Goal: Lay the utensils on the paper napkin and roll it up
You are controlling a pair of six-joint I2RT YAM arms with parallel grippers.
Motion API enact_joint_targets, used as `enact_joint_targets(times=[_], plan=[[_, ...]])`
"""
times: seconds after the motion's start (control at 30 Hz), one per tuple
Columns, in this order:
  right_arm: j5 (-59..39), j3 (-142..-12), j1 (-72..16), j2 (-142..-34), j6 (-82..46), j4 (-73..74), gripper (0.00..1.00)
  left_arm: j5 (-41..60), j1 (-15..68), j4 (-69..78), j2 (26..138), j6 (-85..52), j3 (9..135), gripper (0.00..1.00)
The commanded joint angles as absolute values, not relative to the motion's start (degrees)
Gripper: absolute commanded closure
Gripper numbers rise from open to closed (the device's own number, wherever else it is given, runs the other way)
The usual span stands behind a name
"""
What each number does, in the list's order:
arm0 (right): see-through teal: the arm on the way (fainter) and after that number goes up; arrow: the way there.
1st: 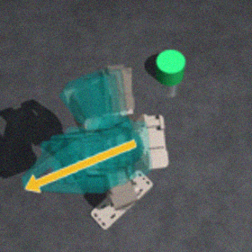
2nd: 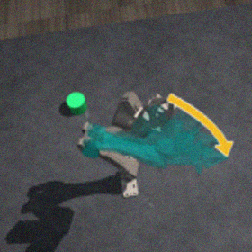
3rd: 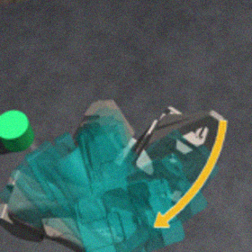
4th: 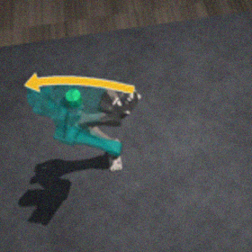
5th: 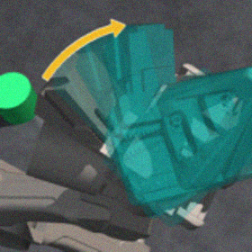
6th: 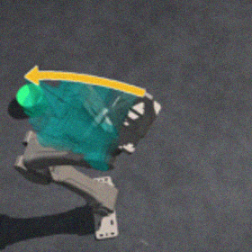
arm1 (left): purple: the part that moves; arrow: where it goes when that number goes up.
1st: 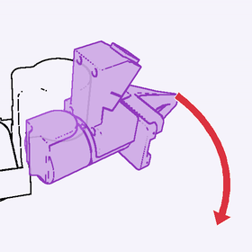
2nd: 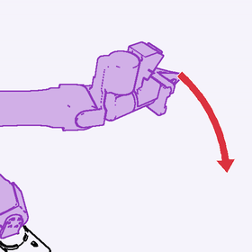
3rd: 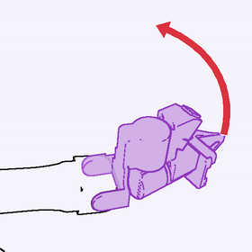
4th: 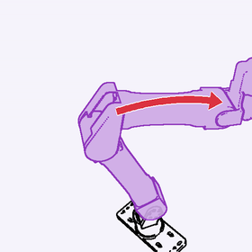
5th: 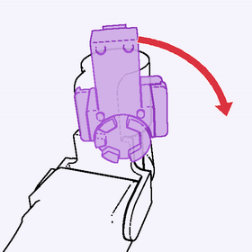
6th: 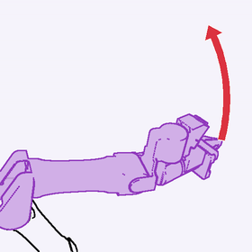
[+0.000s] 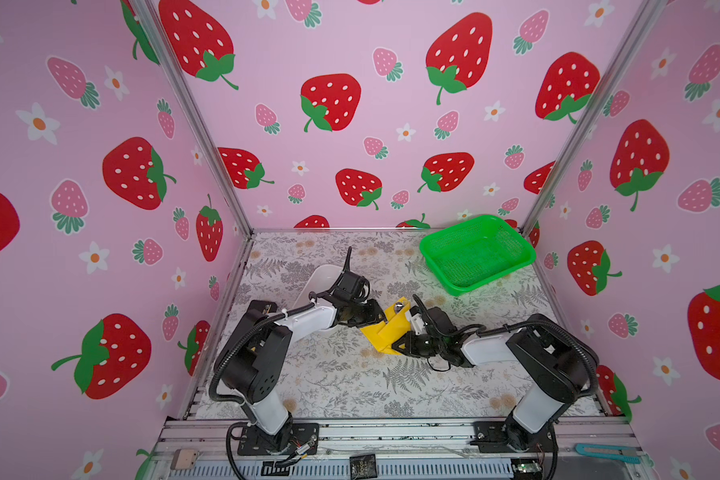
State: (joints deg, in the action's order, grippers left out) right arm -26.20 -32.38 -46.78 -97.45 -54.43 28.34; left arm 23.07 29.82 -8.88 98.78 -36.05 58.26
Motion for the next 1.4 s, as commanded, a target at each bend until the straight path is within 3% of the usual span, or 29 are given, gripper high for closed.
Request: enact_joint_targets(times=[0.0, 1.37], plan=[[-25.05, -32.17, -47.19, -97.81, -55.38, 28.30, 0.85, 23.78, 29.44, -12.18, 101.49, -36.56, 62.36, 0.59], [-25.75, -31.88, -47.28, -97.91, -56.16, 29.71, 0.84, 31.26, 32.46, -10.19, 115.89, -39.02, 72.28, 0.61]])
